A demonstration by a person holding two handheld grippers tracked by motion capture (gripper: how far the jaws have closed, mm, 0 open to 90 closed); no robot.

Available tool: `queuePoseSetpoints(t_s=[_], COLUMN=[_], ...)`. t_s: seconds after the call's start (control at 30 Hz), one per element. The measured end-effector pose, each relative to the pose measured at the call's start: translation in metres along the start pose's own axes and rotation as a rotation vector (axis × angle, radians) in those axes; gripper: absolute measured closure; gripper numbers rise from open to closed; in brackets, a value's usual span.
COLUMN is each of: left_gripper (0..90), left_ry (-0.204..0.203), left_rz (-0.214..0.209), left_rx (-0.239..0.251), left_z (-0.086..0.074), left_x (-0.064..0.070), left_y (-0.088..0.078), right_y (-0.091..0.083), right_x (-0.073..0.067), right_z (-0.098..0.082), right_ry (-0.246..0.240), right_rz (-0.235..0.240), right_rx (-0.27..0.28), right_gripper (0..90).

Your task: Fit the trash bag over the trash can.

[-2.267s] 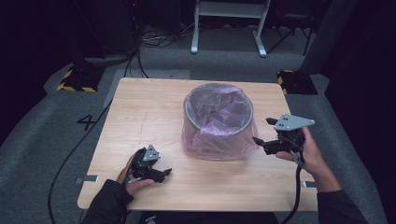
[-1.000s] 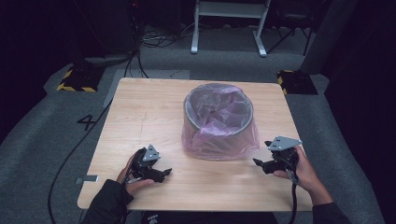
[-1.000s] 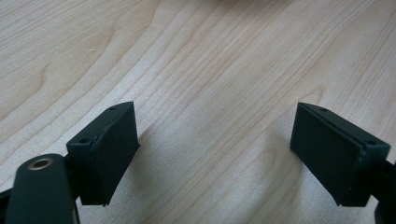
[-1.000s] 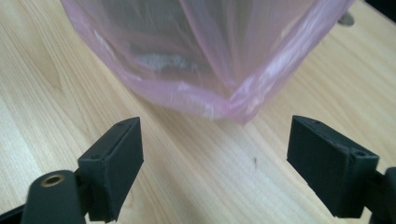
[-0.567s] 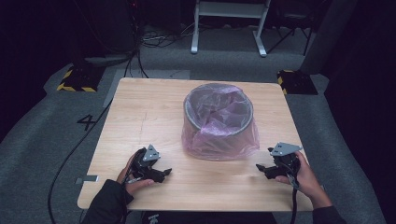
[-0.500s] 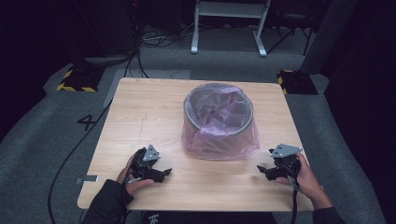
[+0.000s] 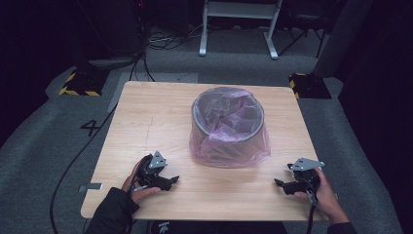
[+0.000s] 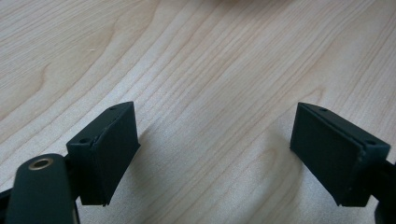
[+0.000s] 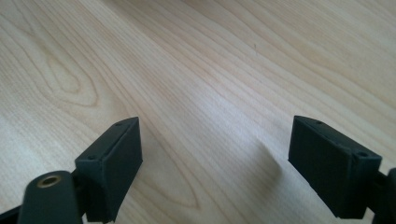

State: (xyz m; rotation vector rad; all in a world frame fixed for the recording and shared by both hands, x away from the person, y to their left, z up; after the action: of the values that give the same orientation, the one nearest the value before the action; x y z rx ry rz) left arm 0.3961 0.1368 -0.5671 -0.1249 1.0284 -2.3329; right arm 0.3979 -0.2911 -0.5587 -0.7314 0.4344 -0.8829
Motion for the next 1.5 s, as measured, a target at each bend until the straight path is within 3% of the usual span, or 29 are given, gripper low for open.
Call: queuePoseSetpoints(t_s=[0.2,0.63,1.5], left_gripper=[14.7,14.4,14.1], left_ry=[0.0,0.001,0.006], left_rz=[0.0,0.001,-0.003], left_rx=[0.0,-0.002,0.0], left_z=[0.0,0.0,0.001], left_x=[0.0,0.0,0.0], left_y=[0.0,0.0,0.001], right_y=[-0.005,-0.025,-0.026], right_x=[0.009,0.034,0.037], right_z=[-0.012,-0.032,-0.033], right_ry=[0.101,0.166,0.178], right_rz=[0.04,-0.018,-0.031], right_rx=[0.06,0.087,0.086], right_gripper=[16.6,16.5,15.0])
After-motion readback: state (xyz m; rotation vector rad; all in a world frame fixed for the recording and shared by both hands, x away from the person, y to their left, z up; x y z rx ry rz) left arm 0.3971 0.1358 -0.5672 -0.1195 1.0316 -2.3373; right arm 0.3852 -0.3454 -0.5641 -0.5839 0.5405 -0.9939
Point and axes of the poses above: each handheld gripper's, and its own axes: y roughly forward along the jaws, z roughly out of its top, x roughly to its right, the point moved 9 cm from there along y, roughly forward along the jaws, and after that the axes turned 12 degrees about y, right-handed, at the moved point
